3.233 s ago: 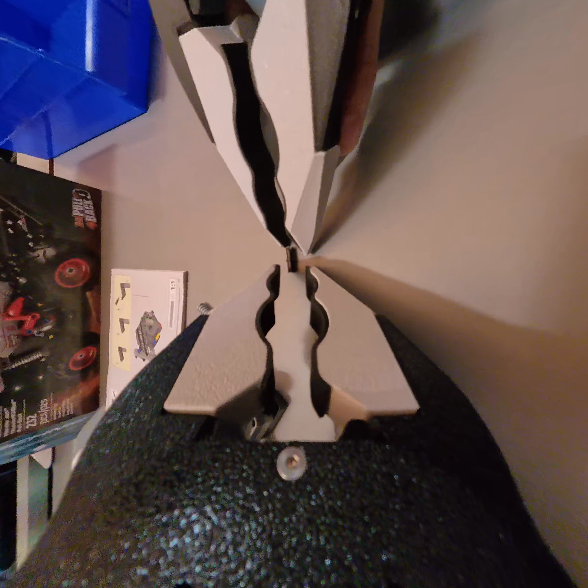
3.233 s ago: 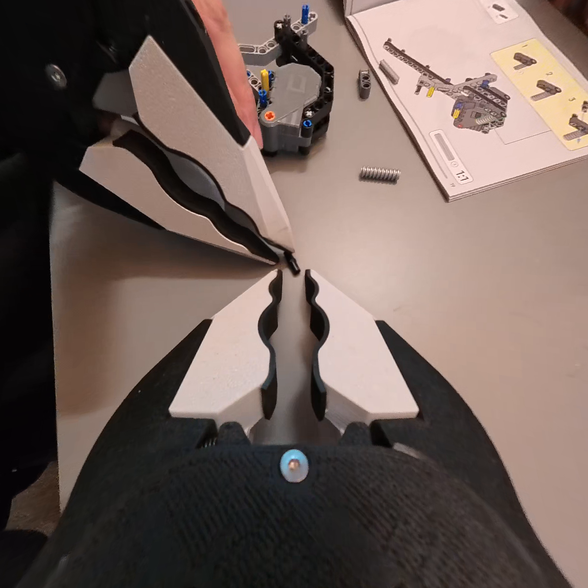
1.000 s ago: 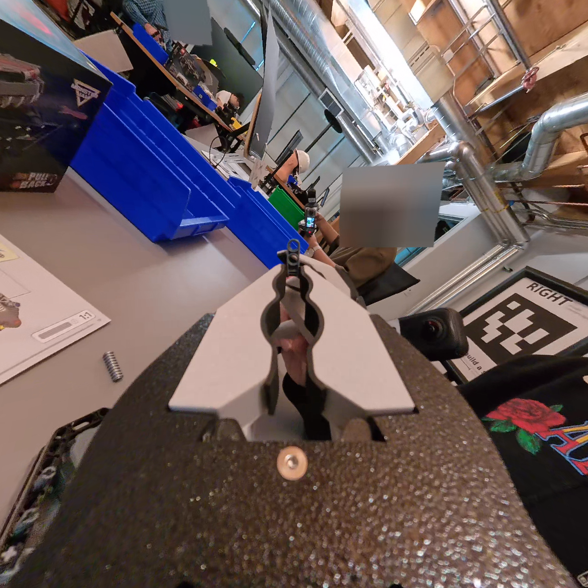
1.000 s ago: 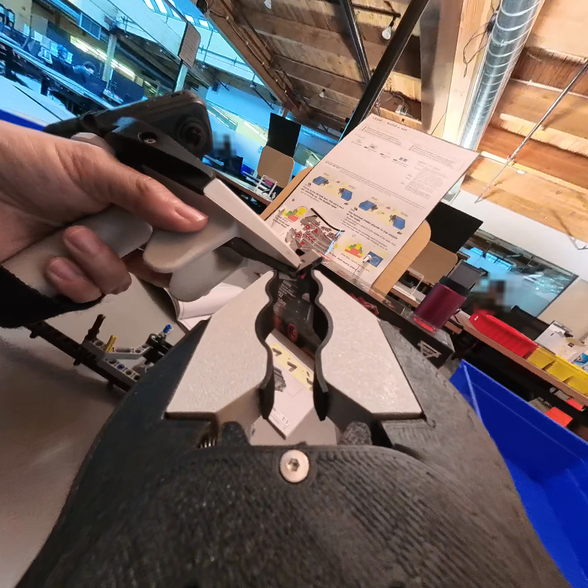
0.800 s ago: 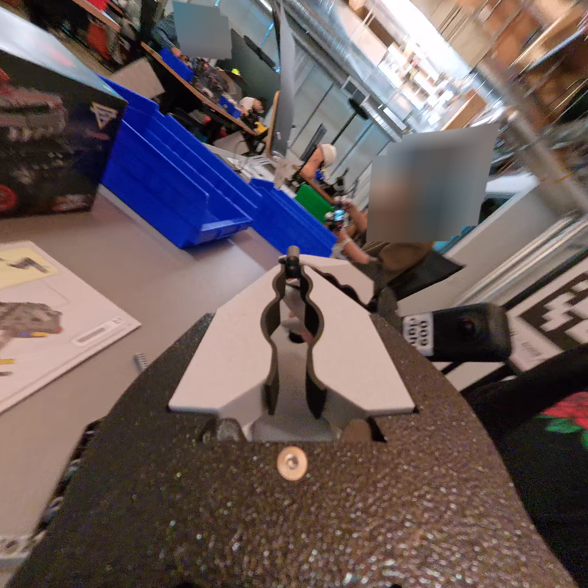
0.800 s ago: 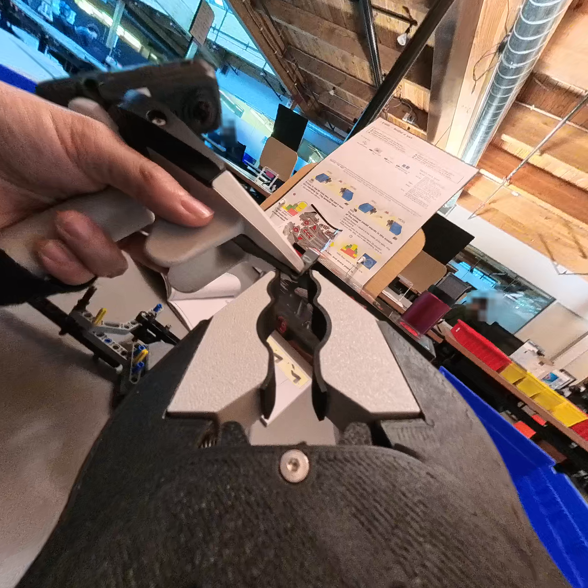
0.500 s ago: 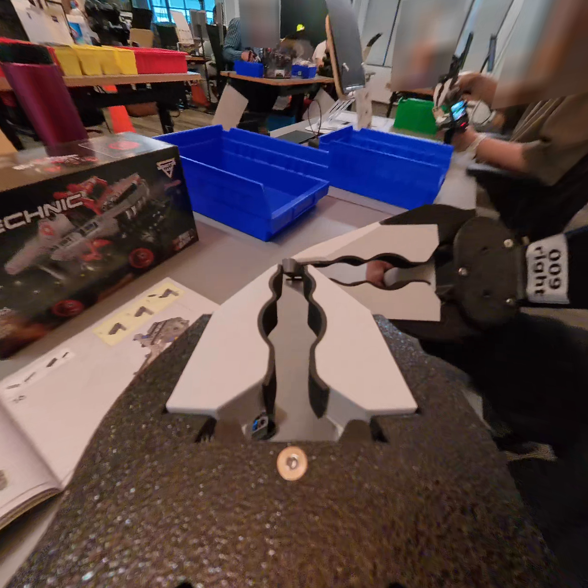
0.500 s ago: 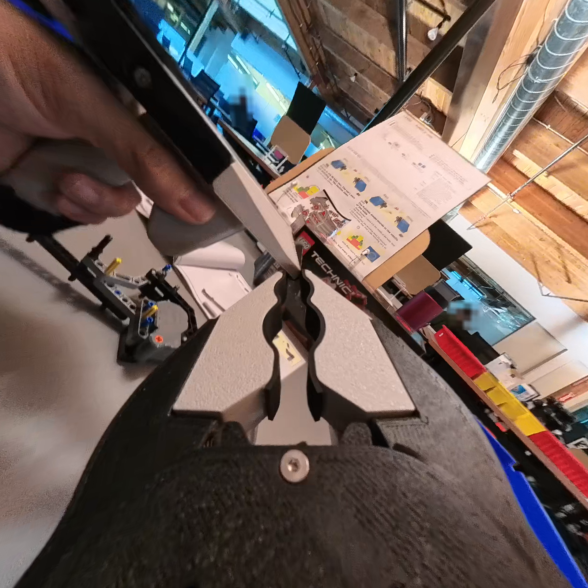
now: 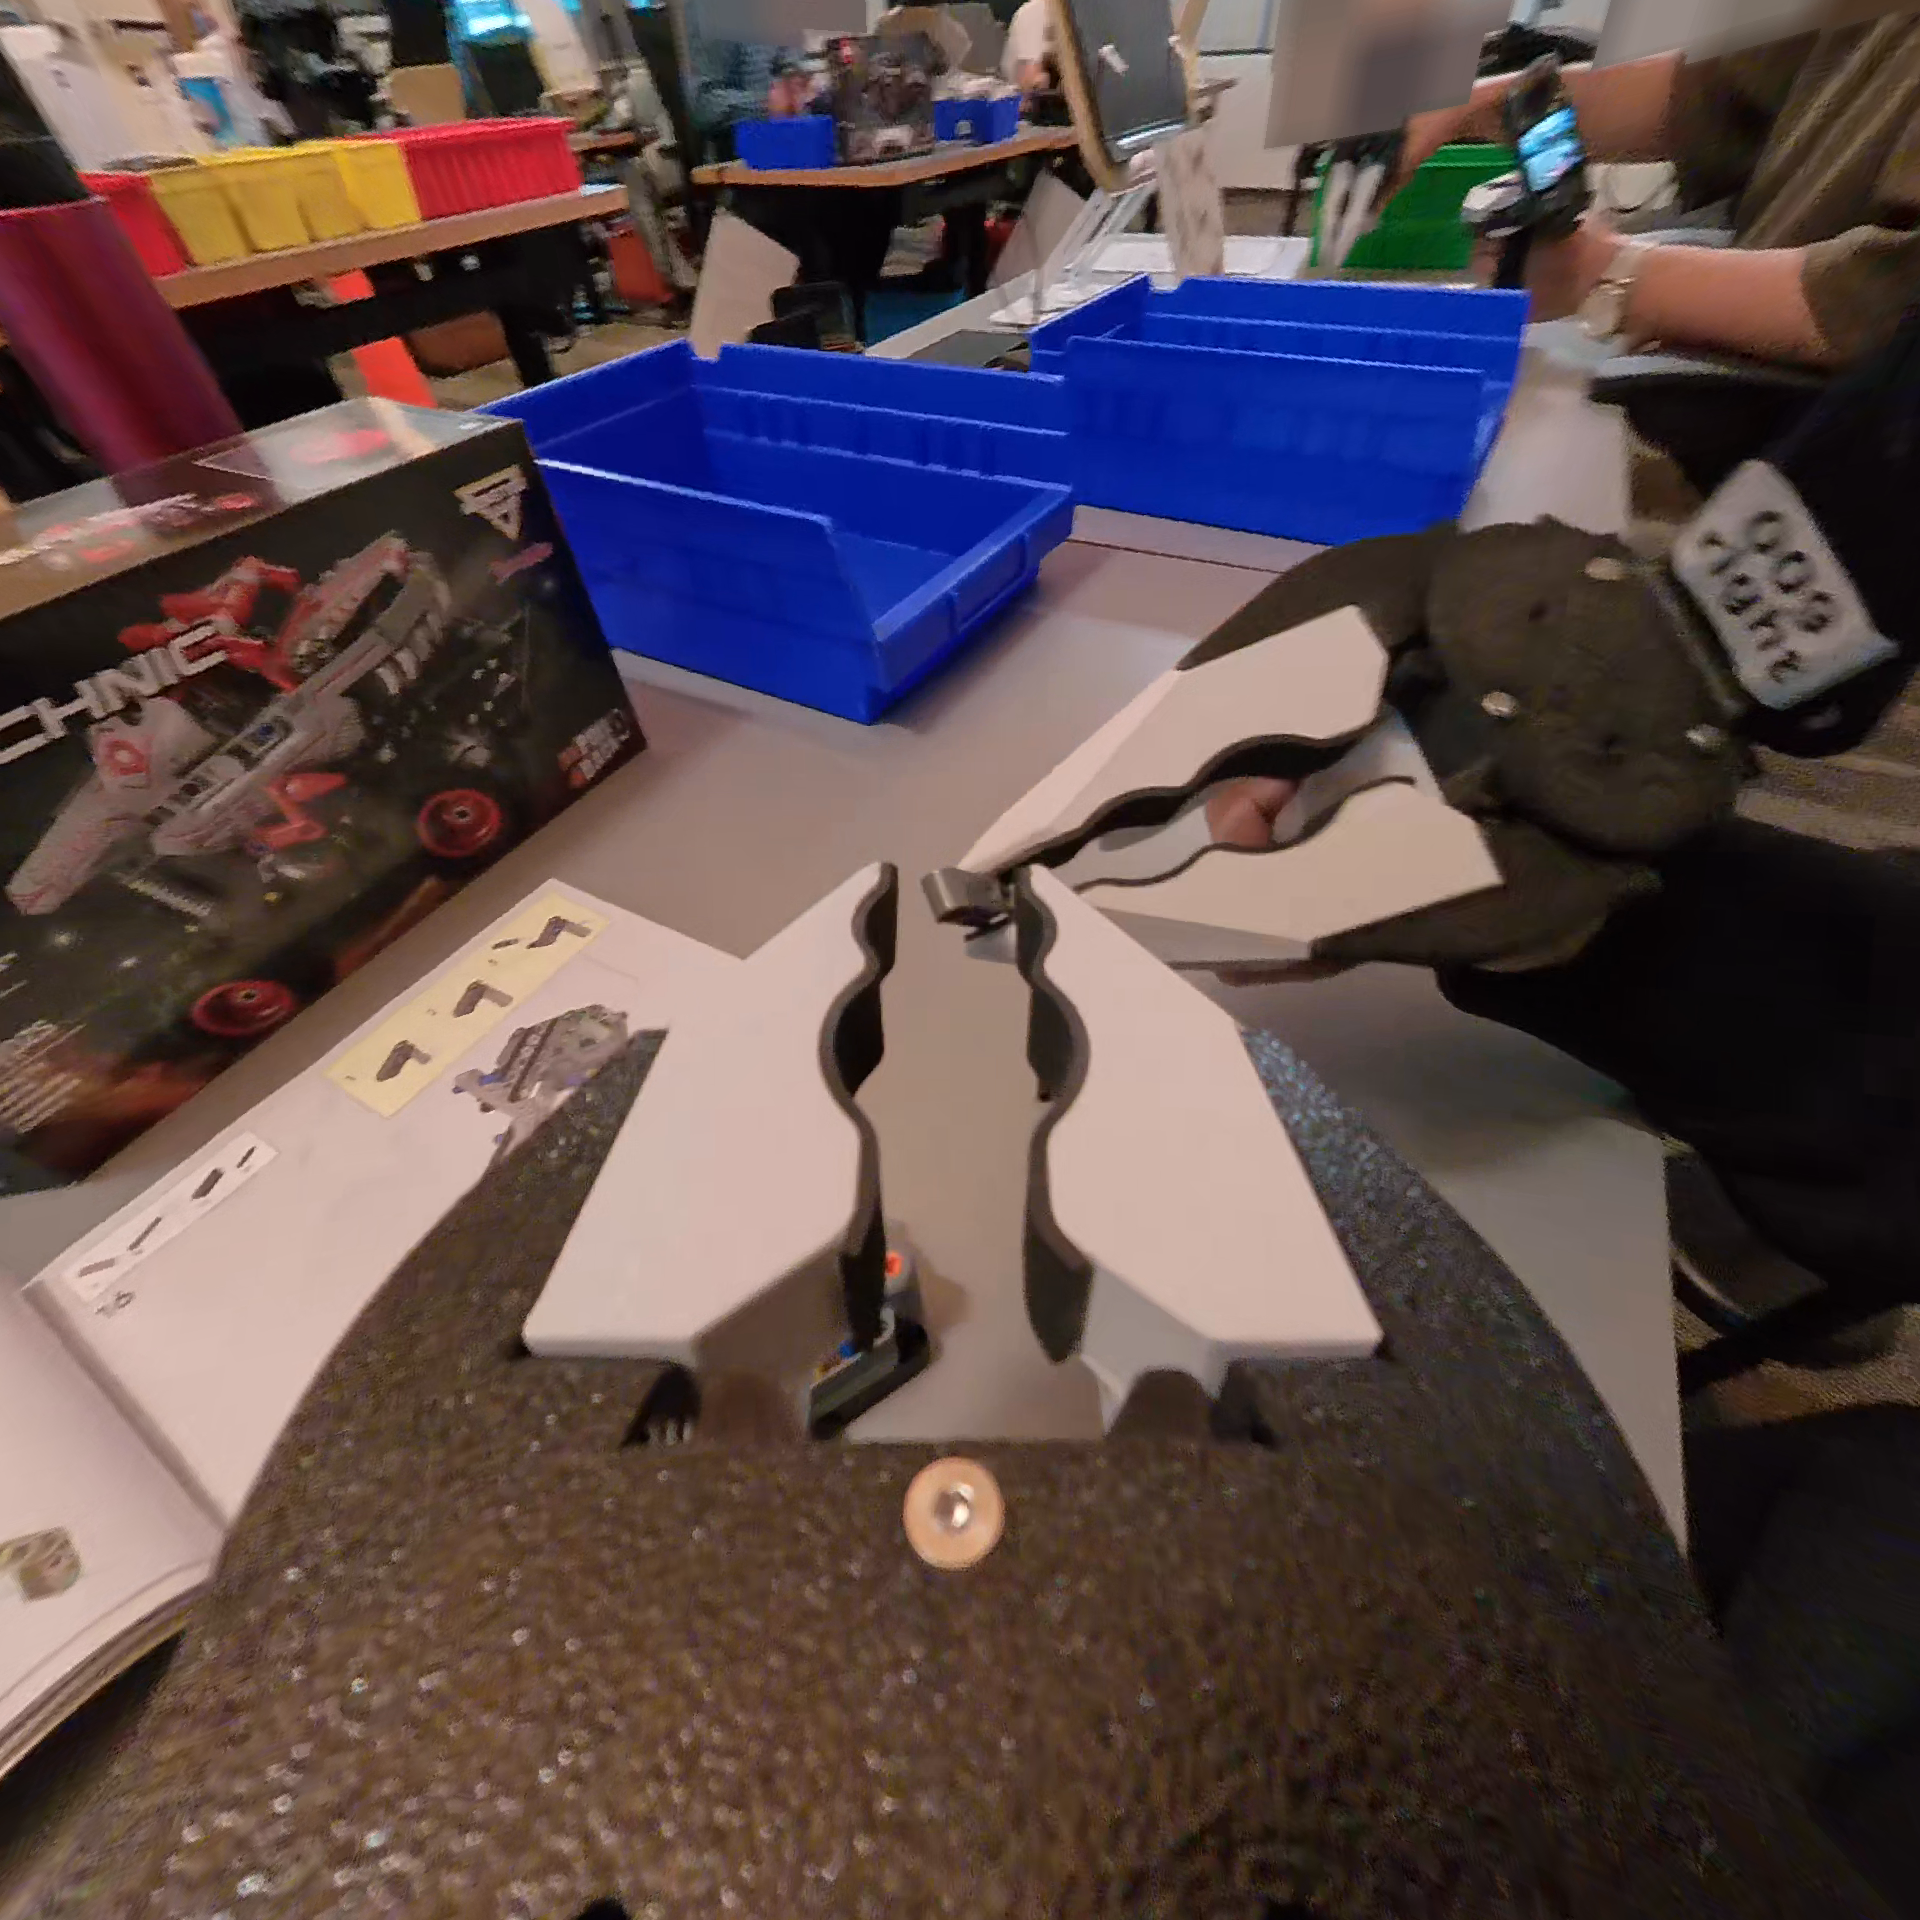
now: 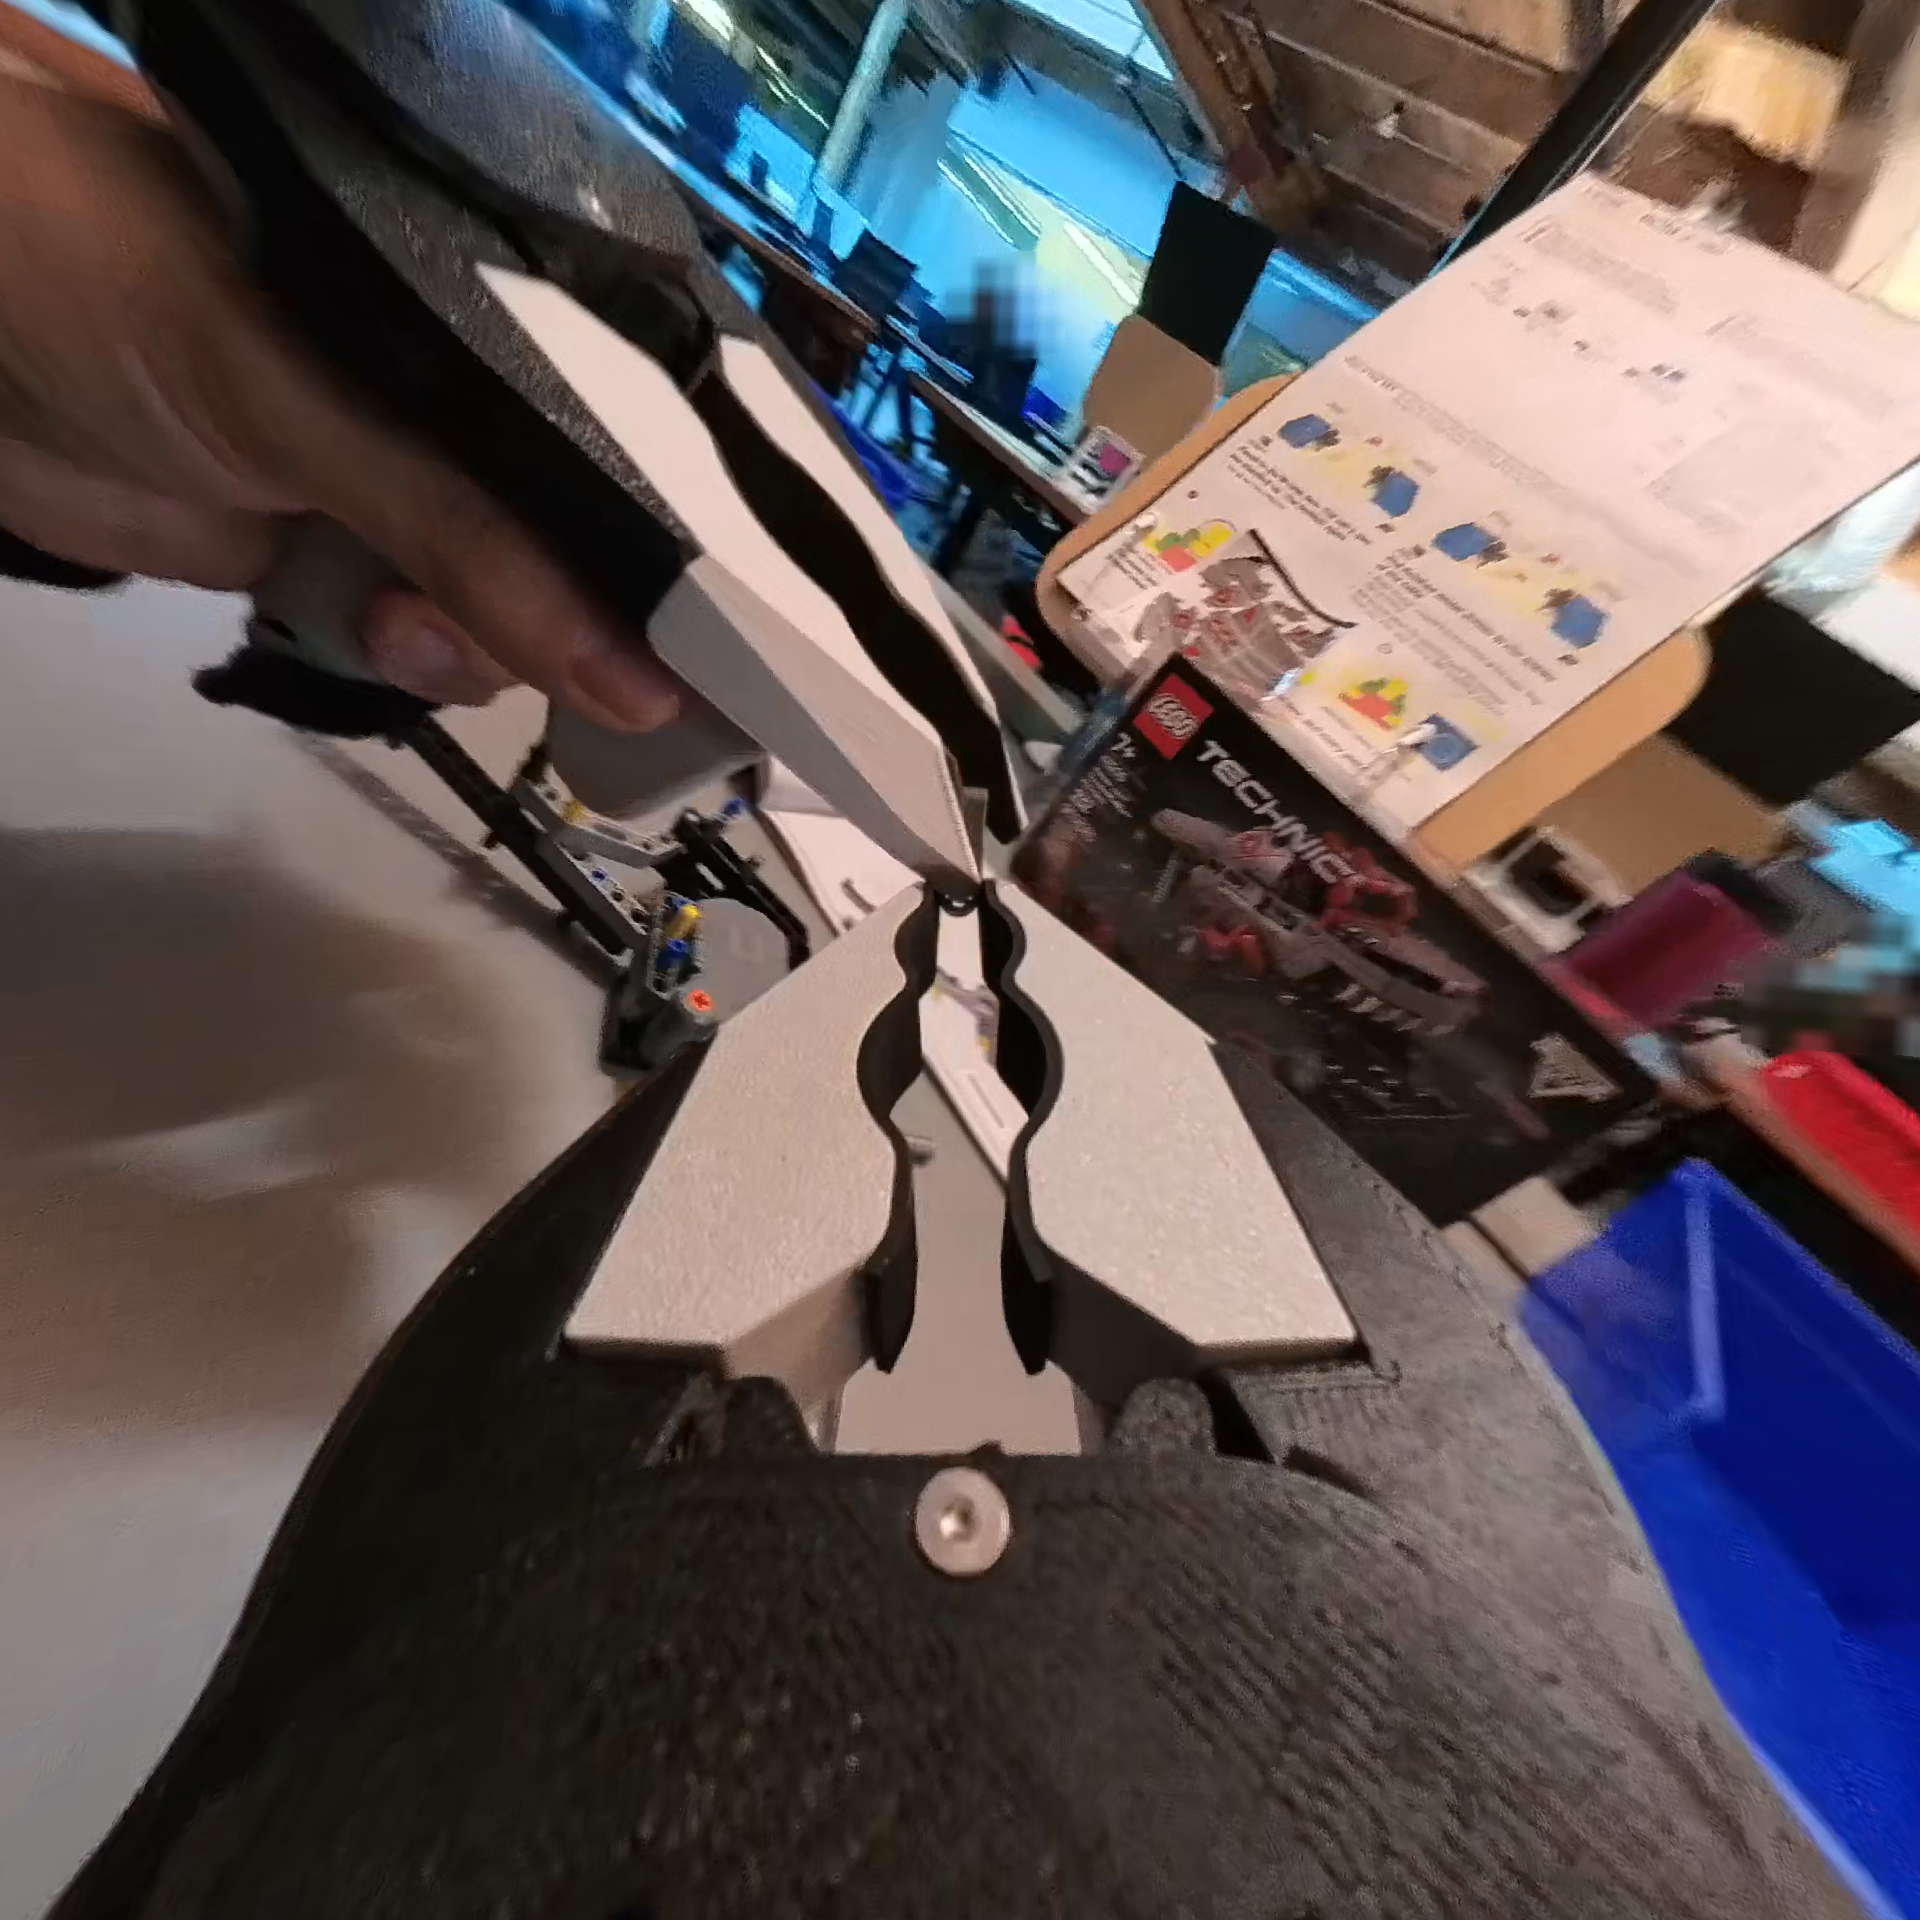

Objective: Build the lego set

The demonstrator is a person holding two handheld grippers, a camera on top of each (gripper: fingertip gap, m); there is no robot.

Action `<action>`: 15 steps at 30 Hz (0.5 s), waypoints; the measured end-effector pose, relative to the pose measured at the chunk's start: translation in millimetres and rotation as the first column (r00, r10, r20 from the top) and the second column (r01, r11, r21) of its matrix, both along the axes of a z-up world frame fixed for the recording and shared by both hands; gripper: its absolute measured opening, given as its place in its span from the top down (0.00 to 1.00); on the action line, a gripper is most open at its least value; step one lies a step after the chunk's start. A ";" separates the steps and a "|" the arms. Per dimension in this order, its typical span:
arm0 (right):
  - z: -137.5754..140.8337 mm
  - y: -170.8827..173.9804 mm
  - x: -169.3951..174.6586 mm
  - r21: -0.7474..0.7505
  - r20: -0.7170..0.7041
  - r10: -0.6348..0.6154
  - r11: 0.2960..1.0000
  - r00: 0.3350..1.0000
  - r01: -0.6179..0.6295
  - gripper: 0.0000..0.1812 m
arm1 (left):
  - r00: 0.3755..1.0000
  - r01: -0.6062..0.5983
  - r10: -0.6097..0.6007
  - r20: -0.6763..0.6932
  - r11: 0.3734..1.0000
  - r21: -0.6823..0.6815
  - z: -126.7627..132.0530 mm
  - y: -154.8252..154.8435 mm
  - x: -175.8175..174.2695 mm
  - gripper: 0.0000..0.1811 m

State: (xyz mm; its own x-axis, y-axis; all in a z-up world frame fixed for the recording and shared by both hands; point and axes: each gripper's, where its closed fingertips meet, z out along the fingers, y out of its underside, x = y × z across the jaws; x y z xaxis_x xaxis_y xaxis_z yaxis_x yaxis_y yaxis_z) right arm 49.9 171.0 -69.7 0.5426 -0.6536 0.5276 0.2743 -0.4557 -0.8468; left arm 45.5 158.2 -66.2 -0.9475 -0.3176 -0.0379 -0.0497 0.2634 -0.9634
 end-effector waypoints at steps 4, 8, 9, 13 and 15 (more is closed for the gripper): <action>-8.2 -4.7 -1.3 0.033 -0.067 0.037 0.999 0.997 -0.035 0.97 | 0.995 0.091 -0.091 -0.040 0.996 -0.007 -3.0 -2.2 -11.3 0.88; -14.3 -6.3 -4.2 0.028 -0.124 0.069 0.997 0.990 -0.066 0.97 | 0.992 0.123 -0.123 -0.003 0.991 0.047 -5.1 2.7 -10.4 0.85; -16.8 -5.6 -6.9 0.032 -0.153 0.095 0.995 0.984 -0.091 0.97 | 0.990 0.138 -0.140 0.016 0.988 0.065 -3.7 5.3 -10.1 0.85; -33.3 -4.8 -18.4 0.041 -0.316 0.192 0.981 0.929 -0.189 0.97 | 0.952 0.298 -0.307 0.018 0.936 0.190 -7.0 17.7 -22.1 0.86; -42.6 -3.7 -23.5 0.027 -0.398 0.222 0.973 0.890 -0.231 0.97 | 0.930 0.350 -0.368 0.008 0.892 0.285 -15.3 26.9 -24.7 0.88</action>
